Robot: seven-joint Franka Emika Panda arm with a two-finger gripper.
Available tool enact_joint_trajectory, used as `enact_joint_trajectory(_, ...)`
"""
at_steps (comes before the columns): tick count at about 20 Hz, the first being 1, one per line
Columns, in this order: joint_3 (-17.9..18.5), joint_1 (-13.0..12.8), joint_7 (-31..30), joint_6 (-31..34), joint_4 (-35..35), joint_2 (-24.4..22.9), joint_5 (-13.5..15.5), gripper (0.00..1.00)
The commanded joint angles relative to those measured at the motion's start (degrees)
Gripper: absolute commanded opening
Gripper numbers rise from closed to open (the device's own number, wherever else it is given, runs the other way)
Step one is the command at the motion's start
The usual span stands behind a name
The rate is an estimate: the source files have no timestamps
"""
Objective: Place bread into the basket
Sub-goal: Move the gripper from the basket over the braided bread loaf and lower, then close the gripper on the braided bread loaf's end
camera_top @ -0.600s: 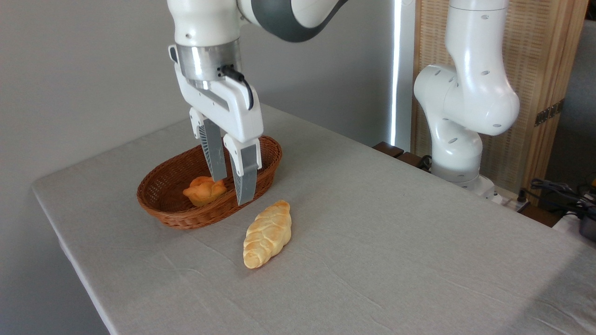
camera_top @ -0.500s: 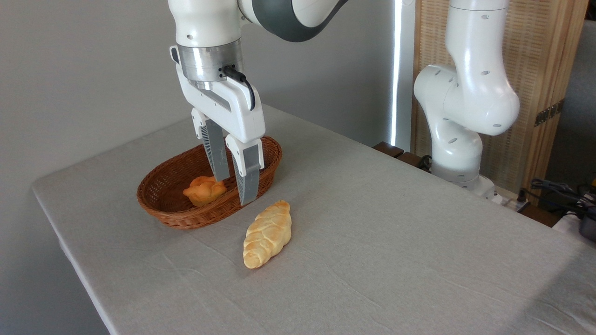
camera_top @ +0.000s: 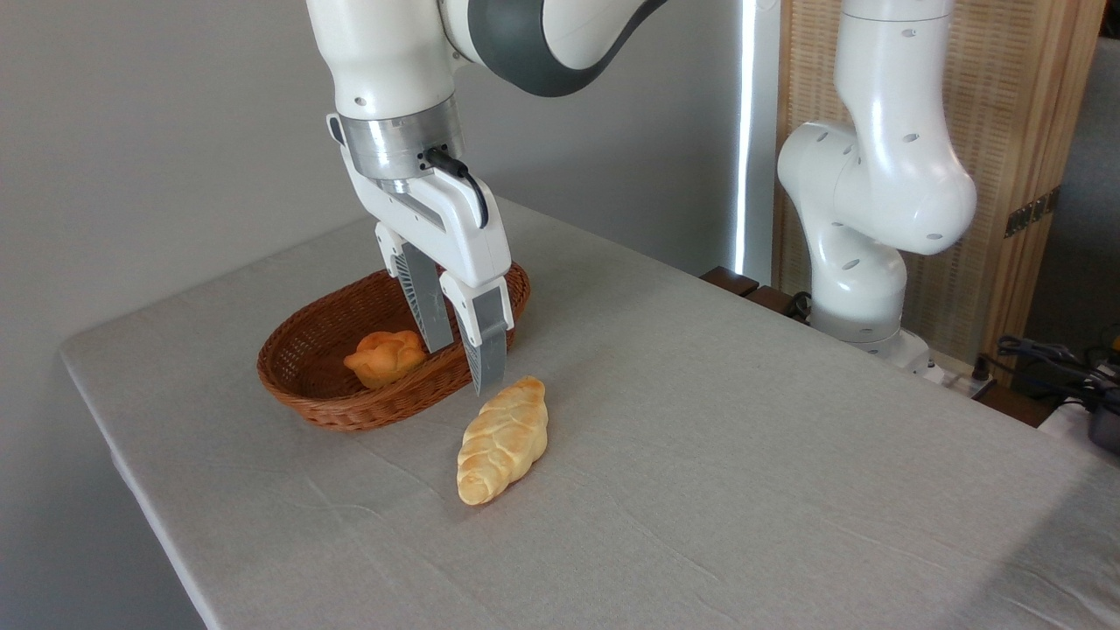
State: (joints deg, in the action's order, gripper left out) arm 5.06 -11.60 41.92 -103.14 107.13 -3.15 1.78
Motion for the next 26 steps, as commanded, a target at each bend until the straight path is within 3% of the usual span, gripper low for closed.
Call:
enact_joint_trajectory(1,0.48,-0.36,-0.69,0.31,4.12,-2.56,-0.63,1.0)
enact_joint_trajectory(5,0.66,-0.36,-1.83,-5.38,12.91,-5.46,-0.28,1.0)
enact_joint_trajectory(8,0.83,-0.36,-10.42,-13.99,17.93,-6.08,-0.02,1.0)
enact_joint_trajectory(13,0.83,-0.36,-19.22,-22.44,23.91,-6.08,0.25,1.0)
enact_joint_trajectory(16,0.83,-0.79,-20.03,-26.05,25.59,-5.99,0.25,1.0)
enact_joint_trajectory(22,0.83,-1.94,-19.51,-26.59,25.77,-5.55,0.25,0.98)
enact_joint_trajectory(23,0.83,-1.94,-19.42,-27.02,25.77,-5.55,0.25,0.83)
enact_joint_trajectory(25,0.83,-1.94,-19.15,-27.03,25.68,-5.64,0.16,0.32)
enact_joint_trajectory(26,0.83,-2.03,-18.46,-27.03,25.68,-5.64,-0.02,0.29)
